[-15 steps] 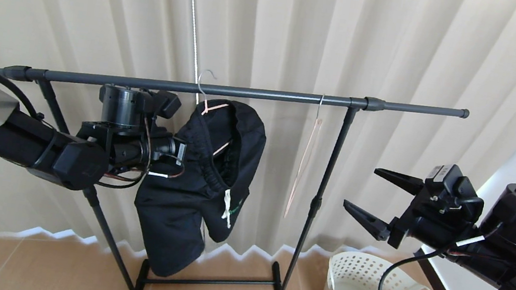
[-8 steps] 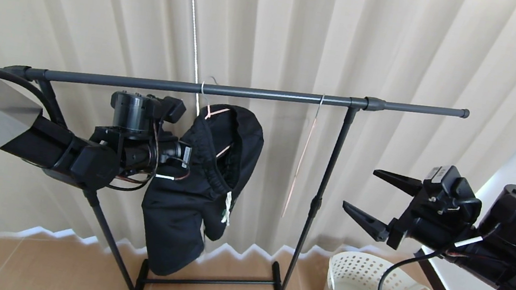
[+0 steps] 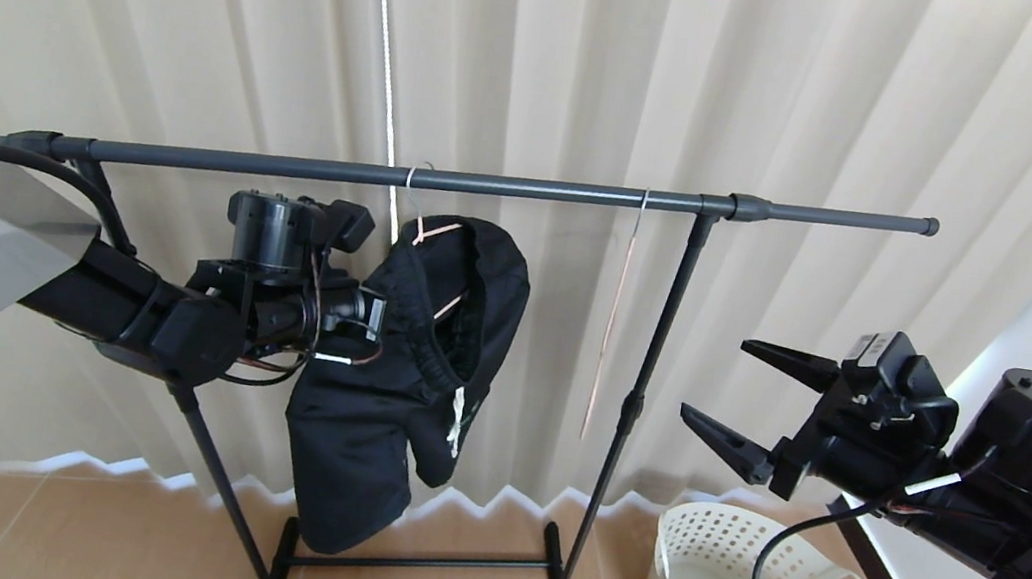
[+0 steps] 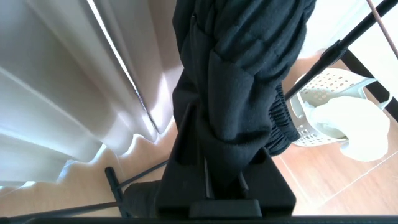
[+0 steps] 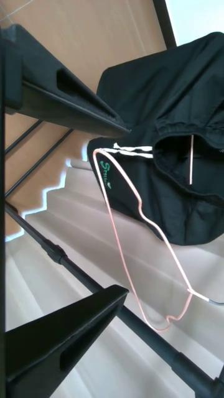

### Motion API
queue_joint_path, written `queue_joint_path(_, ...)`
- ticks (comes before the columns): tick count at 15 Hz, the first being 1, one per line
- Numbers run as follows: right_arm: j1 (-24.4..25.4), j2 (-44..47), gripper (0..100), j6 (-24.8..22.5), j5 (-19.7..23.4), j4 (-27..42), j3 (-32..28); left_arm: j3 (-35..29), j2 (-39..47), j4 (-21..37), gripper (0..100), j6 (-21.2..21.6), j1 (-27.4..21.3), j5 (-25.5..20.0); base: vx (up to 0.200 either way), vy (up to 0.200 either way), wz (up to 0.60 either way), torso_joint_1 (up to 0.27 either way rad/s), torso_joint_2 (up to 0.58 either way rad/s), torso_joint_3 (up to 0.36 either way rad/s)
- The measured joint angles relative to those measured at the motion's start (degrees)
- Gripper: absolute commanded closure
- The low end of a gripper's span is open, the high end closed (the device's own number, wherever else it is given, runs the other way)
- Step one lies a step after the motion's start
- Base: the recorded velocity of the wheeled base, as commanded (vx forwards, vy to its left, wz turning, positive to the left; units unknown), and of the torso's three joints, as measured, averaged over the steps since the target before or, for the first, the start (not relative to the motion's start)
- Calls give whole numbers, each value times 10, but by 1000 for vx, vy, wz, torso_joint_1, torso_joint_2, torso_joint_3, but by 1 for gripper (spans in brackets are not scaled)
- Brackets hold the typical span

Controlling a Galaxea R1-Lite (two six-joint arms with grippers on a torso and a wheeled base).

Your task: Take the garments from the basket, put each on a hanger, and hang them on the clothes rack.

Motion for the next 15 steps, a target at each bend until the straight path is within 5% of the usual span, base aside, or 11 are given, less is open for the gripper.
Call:
queue_joint_path(10,0,0,0,0,-3,-1,-2,51,-46,2,0,33,0,-5,0,0,0,0,0,0)
queue_joint_path(13,6,0,0,9,-52,2,-13,72,-85,3,0,34,-4,-5,0,0,0,0,0,0)
queue_joint_path(15,28,-14,0,61,-102,4,-24,89,-132,7,0,38,-17,-4,0,0,0,0,0,0)
